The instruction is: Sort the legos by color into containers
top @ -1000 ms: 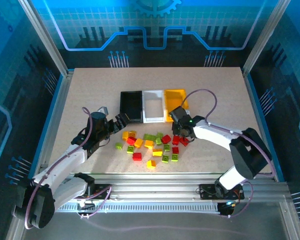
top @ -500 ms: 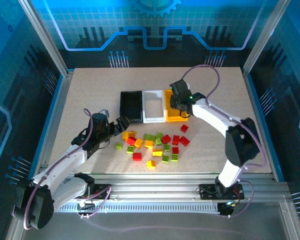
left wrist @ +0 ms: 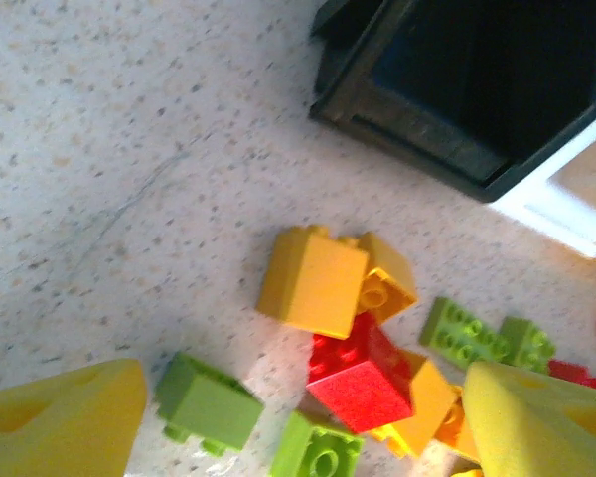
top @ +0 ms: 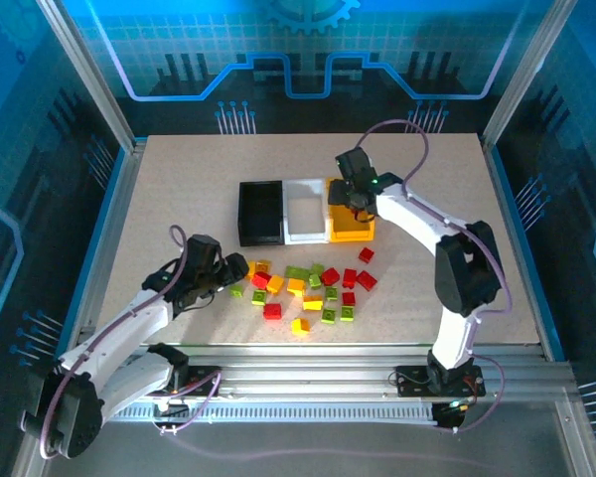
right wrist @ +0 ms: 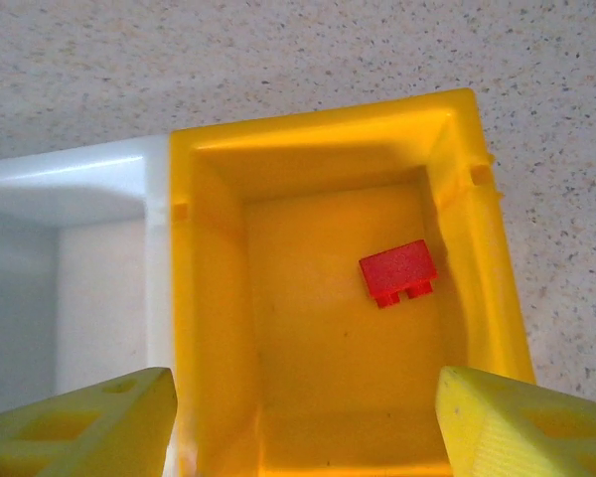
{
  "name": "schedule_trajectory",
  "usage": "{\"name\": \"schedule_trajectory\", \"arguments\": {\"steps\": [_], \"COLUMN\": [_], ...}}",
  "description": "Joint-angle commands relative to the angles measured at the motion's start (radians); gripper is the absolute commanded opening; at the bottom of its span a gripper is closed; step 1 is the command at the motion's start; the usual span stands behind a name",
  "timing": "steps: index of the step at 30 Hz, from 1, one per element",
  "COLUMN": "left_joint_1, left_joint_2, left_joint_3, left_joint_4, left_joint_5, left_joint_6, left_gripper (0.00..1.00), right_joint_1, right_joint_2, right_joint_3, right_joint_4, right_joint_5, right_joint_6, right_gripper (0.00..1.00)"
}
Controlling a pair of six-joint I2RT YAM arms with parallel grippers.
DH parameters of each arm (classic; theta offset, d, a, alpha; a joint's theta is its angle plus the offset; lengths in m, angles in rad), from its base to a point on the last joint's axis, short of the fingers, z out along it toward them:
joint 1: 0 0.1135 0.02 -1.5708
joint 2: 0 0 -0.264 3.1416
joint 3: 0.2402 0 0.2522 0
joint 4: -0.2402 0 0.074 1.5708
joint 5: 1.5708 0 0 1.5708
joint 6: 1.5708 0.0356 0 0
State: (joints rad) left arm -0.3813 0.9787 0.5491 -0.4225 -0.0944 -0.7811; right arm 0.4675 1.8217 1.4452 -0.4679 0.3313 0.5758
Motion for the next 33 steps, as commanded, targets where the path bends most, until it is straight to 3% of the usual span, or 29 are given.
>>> {"name": "schedule_trajectory", "arguments": {"steps": [1,5,13,20,27,33], "left_joint_1": [-0.049,-0.115,-0.141,-0.141,-0.153,-0.157], "left_joint_2": [0.026,0.101,0.249,0.306,0.253,0.132], "left_joint_3": [0.008,0.002,-0.019,-0.021,-0.031,0.02], "left_joint_4": [-0.094,-0.071,0.058,0.125,0.101,-0.002], "left_joint_5": [-0.067,-0.121,-0.185,-0.202,-0.18,-0.186], "left_joint_6": [0.008,0.038,0.072,0.084,0.07,0.062], "left_gripper": [0.78,0.78,0.72,0.55,0.34,0.28], "right_joint_1": [0.016,0.016,0.015,0.014,0.002,-0.003], "right_joint_2": [-0.077,-0.121,-0.172,-0.206,-0.226,-0.241], "right_joint_3": [-0.076,-0.169,-0.242,-0.264,-0.275,-0.278], "right_joint_4": [0.024,0.062,0.086,0.087,0.088,0.083], "right_joint_5": [-0.016,-0.029,-0.035,-0.023,-0.015,-0.009], "right_joint_6": [0.019,0.05,0.068,0.069,0.076,0.077], "right_gripper": [0.71,0.71,0.7,0.69,0.69,0.68]}}
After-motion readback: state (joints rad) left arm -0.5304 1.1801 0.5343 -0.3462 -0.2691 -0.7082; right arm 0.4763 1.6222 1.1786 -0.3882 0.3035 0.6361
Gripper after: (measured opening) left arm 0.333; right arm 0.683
